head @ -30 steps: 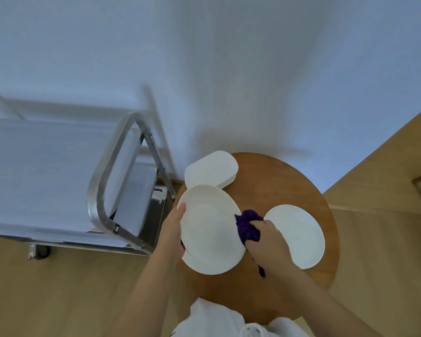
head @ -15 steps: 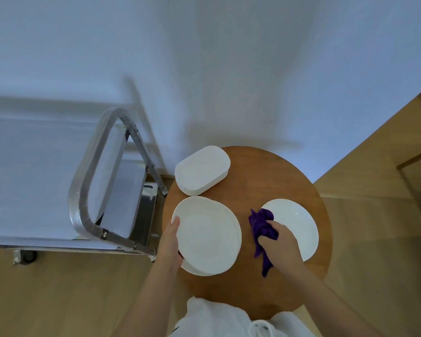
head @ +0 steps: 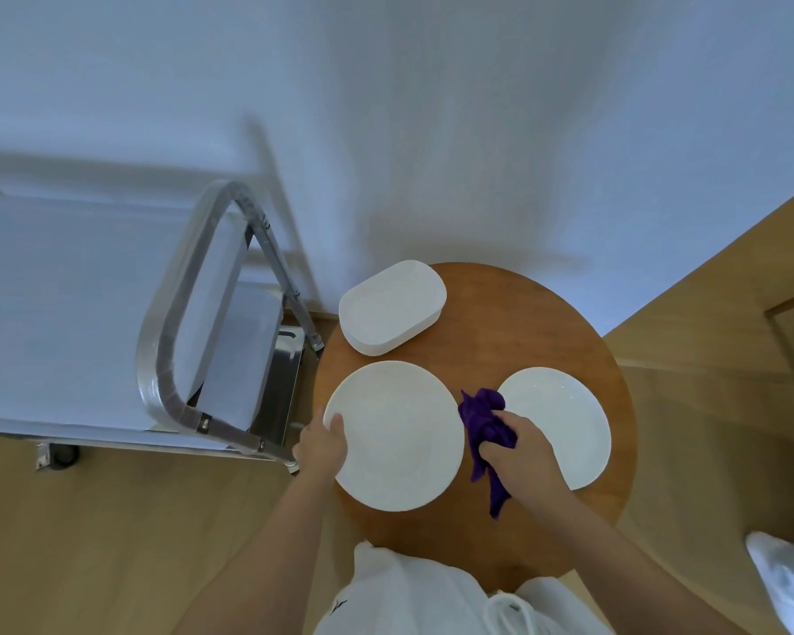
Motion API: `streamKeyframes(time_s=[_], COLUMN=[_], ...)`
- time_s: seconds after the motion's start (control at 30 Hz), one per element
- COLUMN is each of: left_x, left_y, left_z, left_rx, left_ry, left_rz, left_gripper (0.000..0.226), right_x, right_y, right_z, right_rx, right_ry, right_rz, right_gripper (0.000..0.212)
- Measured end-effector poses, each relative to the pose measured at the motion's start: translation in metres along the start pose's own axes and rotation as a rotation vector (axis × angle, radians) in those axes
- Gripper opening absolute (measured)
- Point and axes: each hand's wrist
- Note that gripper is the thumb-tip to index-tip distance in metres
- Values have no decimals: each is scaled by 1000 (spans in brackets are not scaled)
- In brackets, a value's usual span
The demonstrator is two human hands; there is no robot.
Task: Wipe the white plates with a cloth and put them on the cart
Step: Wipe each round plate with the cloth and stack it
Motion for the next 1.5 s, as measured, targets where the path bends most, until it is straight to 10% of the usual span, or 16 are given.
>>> streamKeyframes(time_s=[0.23,0.37,0.47,0.7,0.93,1.3,1.5], left_x=[2,-30,-65,-100,-63,-43,-58], left_y=[-4,-18,-53,-171,-241,-262,-261], left_z=[4,31,57,85,61,46,66], left_rx=[-111,-87,-174,-194,-356,-68,-341], left_ry=[154,-247,-421,-55,415,157,220], left_rz=[-24,249,98,-323,-257,-207,-299], left_gripper=[71,64,39,16,55,36,46], right_x=[1,1,2,8,15,20,23], right_y=[1,7,16,45,52,67,78], right_z=[3,12,25,78,138,174,169], right_rx=[-10,49,131,282,405,448,440], right_ry=[-6,-35,-54,-203,-306,-343,-293], right_rz=[-21,-5,19,121,130,108,99], right_gripper=[57,55,48,42,38,47,41])
Point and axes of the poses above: each hand's wrist, its own x-axis towards the middle knuckle, its own y-axis out of the back of the hand, z = x × y, and after that the axes turned 14 degrees about -x, right-handed
